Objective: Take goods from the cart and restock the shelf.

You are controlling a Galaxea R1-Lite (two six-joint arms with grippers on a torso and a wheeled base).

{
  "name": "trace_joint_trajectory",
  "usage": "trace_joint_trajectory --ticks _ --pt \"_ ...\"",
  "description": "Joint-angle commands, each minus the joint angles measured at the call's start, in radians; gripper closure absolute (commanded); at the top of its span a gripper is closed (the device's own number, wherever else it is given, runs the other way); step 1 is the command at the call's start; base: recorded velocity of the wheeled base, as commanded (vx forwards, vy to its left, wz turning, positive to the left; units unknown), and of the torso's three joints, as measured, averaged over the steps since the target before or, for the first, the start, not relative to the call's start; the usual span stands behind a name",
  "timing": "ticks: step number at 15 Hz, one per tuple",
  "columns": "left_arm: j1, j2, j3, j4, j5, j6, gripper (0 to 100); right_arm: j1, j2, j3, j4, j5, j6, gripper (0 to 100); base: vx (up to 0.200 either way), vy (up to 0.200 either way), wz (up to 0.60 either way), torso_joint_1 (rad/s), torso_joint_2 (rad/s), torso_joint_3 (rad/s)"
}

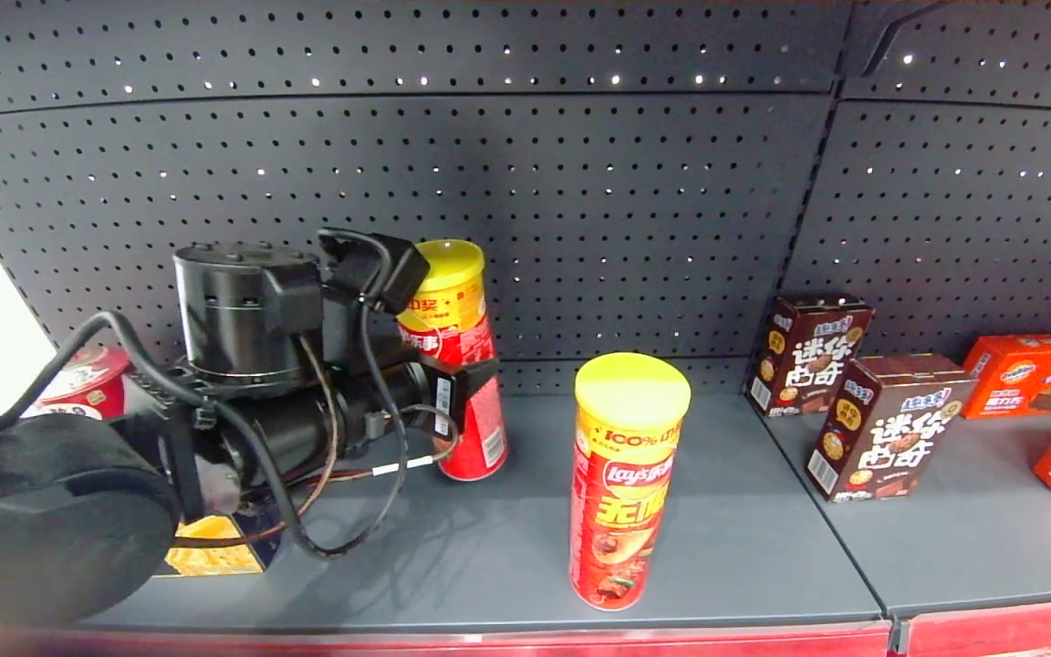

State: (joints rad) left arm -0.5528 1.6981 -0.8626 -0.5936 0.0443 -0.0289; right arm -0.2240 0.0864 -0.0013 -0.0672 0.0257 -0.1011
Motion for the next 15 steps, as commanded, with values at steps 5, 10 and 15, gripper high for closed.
trace_joint_trajectory --ticks 5,10,15 --pt "-0.064 0.144 -0.193 0.075 0.083 -0.049 100 0.0 0.003 0.001 0.0 0.0 0.0 0 0.0 0.0 0.0 0.0 0.0 0.0" --pt "-0.062 0.198 -0.217 0.11 0.124 -0.055 100 0.0 0.003 0.0 0.0 0.0 0.0 0 0.0 0.0 0.0 0.0 0.0 0.0" --pt "-0.065 0.255 -0.266 0.11 0.124 -0.062 100 0.0 0.003 0.0 0.0 0.0 0.0 0 0.0 0.0 0.0 0.0 0.0 0.0"
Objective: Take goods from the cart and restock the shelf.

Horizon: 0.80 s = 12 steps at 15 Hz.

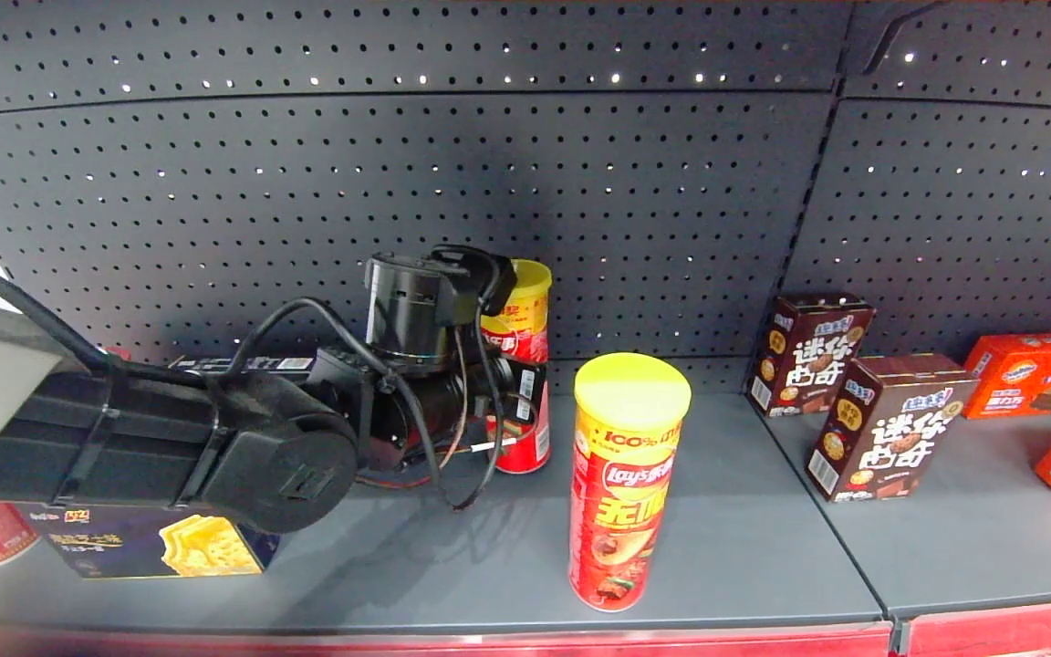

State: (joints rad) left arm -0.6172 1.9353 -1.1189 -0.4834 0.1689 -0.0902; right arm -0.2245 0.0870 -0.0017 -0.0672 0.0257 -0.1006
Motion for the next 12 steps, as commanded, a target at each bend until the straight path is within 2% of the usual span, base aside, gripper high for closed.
trace_joint_trajectory --ticks 1,3,12 --pt "-0.009 0.036 -0.039 0.0 0.0 -0.006 100 0.001 0.002 0.0 0.0 0.0 -0.001 0 0.0 0.0 0.0 0.0 0.0 0.0" --pt "-0.013 0.051 -0.059 0.0 0.0 -0.014 100 0.001 0.002 0.0 0.0 0.0 -0.001 0 0.0 0.0 0.0 0.0 0.0 0.0" --pt "0.008 0.129 -0.147 0.0 -0.006 -0.008 100 0.001 0.002 0.0 0.0 0.0 -0.001 0 0.0 0.0 0.0 0.0 0.0 0.0"
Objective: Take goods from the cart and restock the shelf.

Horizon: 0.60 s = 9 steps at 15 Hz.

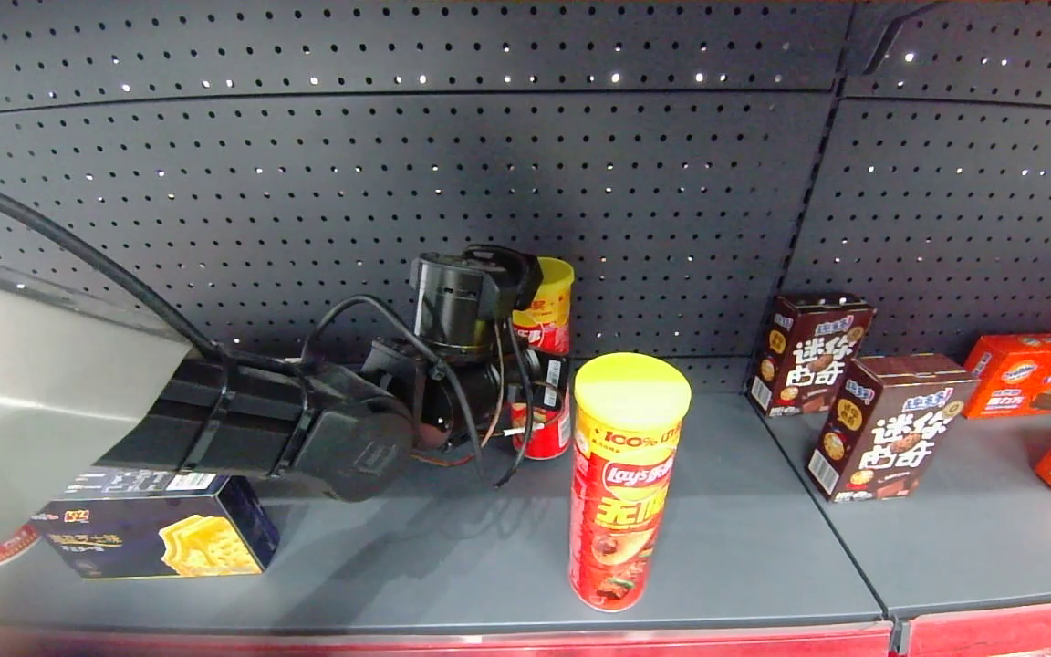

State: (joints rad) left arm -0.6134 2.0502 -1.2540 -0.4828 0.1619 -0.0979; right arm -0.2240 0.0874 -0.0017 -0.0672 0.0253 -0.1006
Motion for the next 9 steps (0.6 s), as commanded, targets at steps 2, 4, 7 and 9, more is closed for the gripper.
trace_joint_trajectory --ticks 2,4,7,9 --pt "0.017 0.036 -0.044 0.0 -0.01 0.001 100 0.0 0.002 0.002 0.0 0.001 -0.001 0 0.0 0.0 0.0 0.0 0.0 0.0" --pt "0.027 0.051 -0.067 0.0 -0.036 0.001 100 0.0 0.002 0.0 0.0 0.001 -0.001 0 0.0 0.0 0.0 0.0 0.0 0.0" --pt "0.027 0.064 -0.068 0.0 -0.039 0.004 100 0.0 0.002 0.0 0.0 0.001 -0.001 0 0.0 0.0 0.0 0.0 0.0 0.0" --pt "0.027 0.065 -0.068 0.0 -0.039 0.006 100 0.0 0.002 0.002 0.0 0.001 -0.001 0 0.0 0.0 0.0 0.0 0.0 0.0"
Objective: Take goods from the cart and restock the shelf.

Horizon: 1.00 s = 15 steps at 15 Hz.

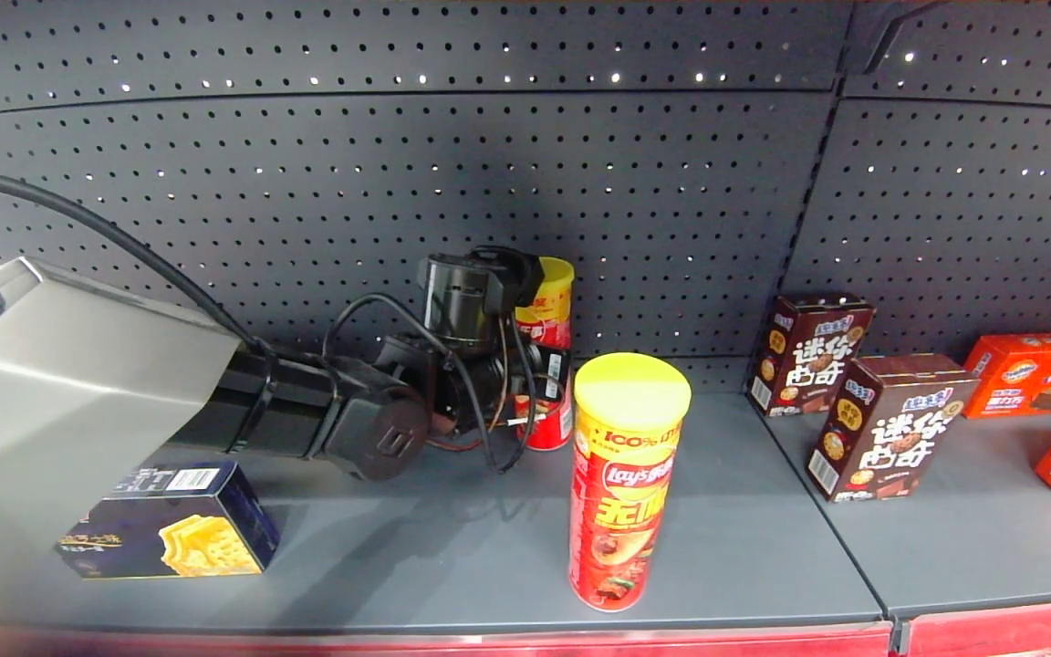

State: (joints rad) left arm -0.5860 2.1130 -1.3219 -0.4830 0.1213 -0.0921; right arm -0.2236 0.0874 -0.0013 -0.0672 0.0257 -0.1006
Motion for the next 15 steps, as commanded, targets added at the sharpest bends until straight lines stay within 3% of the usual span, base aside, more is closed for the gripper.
trace_joint_trajectory --ticks 1,7,8,15 --pt "0.0 0.004 0.0 0.0 -0.003 0.0 100 0.0 0.002 0.0 0.0 0.0 -0.001 0 0.0 0.0 0.0 0.0 0.0 0.0" --pt "-0.008 0.018 0.003 0.003 -0.02 0.006 100 0.0 0.002 0.0 0.0 0.0 -0.001 0 0.0 0.0 0.0 0.0 0.0 0.0" --pt "-0.011 0.018 0.003 0.003 -0.02 0.006 0 0.0 0.002 0.0 0.0 0.0 -0.001 0 0.0 0.0 0.0 0.0 0.0 0.0" --pt "-0.003 -0.001 0.052 0.0 -0.009 0.005 0 0.0 0.002 0.001 0.0 0.0 -0.001 0 0.0 0.0 0.0 0.0 0.0 0.0"
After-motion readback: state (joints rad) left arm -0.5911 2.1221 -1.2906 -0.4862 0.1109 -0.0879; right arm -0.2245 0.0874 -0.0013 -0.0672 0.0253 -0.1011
